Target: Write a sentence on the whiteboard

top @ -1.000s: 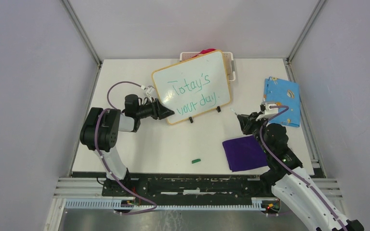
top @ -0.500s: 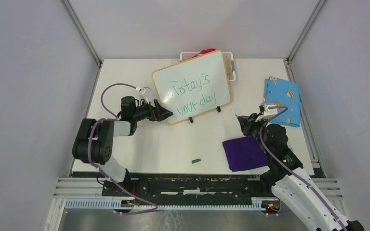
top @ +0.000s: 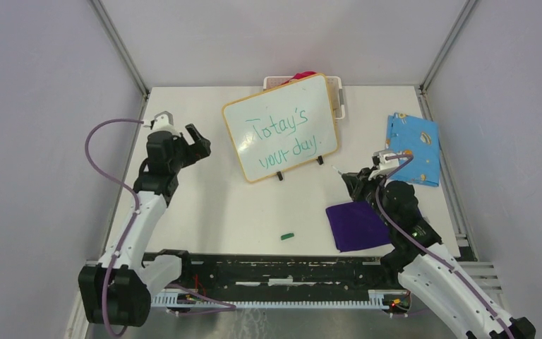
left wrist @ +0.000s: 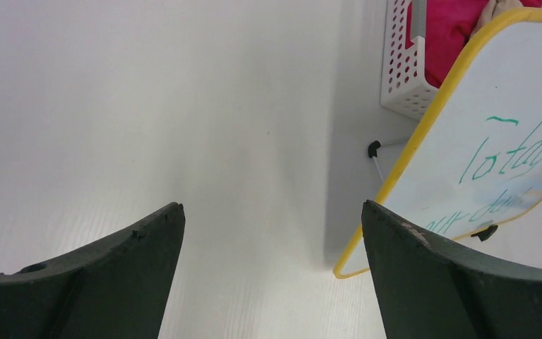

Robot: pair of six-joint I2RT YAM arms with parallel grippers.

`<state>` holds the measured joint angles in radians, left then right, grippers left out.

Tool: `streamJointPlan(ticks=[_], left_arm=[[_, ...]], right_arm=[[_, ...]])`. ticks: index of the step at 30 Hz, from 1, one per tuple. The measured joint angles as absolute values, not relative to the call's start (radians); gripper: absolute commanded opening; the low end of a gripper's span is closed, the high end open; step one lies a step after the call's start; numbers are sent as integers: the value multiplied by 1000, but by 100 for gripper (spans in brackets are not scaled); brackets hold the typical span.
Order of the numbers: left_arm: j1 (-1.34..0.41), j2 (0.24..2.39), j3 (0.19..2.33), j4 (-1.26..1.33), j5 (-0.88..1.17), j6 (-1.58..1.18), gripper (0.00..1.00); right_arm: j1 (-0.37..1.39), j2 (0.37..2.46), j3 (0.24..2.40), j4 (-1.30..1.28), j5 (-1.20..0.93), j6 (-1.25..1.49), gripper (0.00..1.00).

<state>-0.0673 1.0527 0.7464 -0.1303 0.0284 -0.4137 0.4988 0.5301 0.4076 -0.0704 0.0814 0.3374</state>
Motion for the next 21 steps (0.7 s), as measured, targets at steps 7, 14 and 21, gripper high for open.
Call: streamJointPlan(ticks=[7,14,21], left_arm=[[-105,854,759,-286,40,-442,100],[-453,822,756,-407,54,-393,97],[-685,791,744,-500,-15,-362,99]], right_arm=[[502,562,435,-95,79,284,0],[502,525,418,-132,120,238,0],[502,456,360,-166,160,223,0]])
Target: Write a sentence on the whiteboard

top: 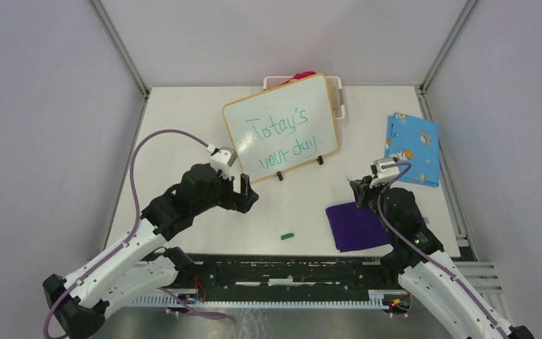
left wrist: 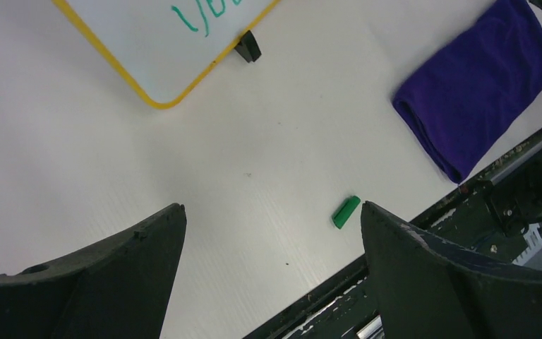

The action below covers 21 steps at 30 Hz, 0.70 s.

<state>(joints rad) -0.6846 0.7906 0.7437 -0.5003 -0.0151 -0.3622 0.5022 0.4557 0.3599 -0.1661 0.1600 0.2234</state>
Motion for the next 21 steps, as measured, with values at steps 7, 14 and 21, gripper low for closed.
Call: streamJointPlan(ticks=[7,14,21], left_arm=[[-887,876,744,-503,-98,-361,99],[-1062,1051,759,-516,-160,-341,95],[-1067,1173,793,-519,-170,-311,84]], right_arm=[[502,433,355,-177,182,211,0],[502,425,355,-183,192,211,0],[502,412,351,-181,196,210,0]])
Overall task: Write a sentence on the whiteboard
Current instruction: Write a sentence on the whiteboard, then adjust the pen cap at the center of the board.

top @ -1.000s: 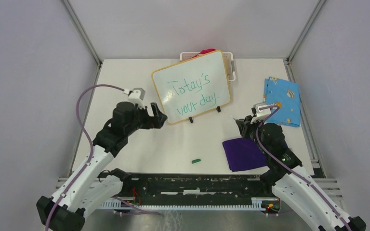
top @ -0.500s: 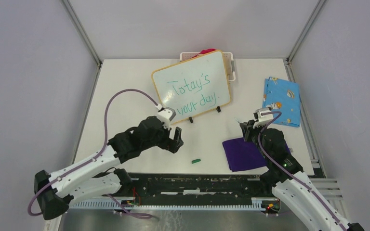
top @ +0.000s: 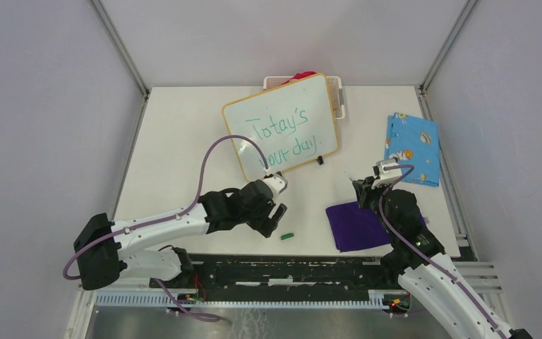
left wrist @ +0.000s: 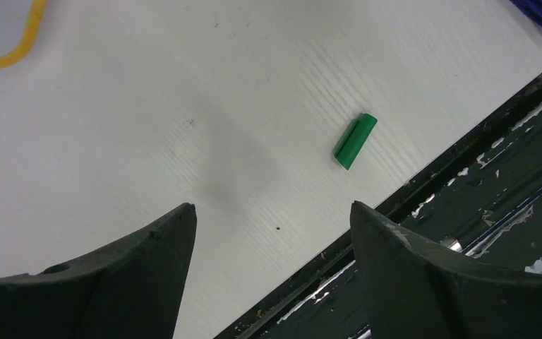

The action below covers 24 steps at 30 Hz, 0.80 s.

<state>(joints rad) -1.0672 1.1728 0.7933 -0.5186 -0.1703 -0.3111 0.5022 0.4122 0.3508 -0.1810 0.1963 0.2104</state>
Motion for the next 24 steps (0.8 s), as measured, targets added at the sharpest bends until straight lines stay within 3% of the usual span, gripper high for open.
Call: streamJointPlan(ticks=[24], left_arm=[[-1121,1420,855,-477,-20,-286,60]], right_arm=[[502,413,345,-182,196,210,0]])
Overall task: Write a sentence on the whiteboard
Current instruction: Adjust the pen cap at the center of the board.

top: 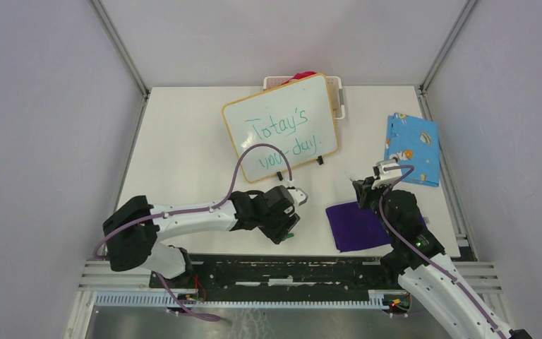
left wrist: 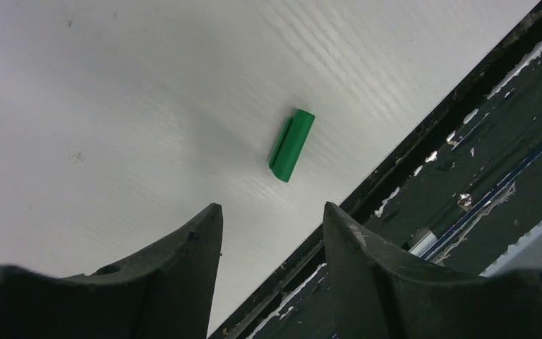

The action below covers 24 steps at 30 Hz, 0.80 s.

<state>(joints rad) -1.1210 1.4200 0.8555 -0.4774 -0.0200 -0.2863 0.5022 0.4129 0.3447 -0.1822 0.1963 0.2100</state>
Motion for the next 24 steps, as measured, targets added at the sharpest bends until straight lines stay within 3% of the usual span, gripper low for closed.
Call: streamJointPlan(ticks=[11,24], left_arm=[[-1145,1596,927,-422,12,-267,50],[-1146,1656,933,-410,33,-267,40]], right_arm=[[502,384,345,-199,207,210,0],[502,379,345,-205,216,205,0]])
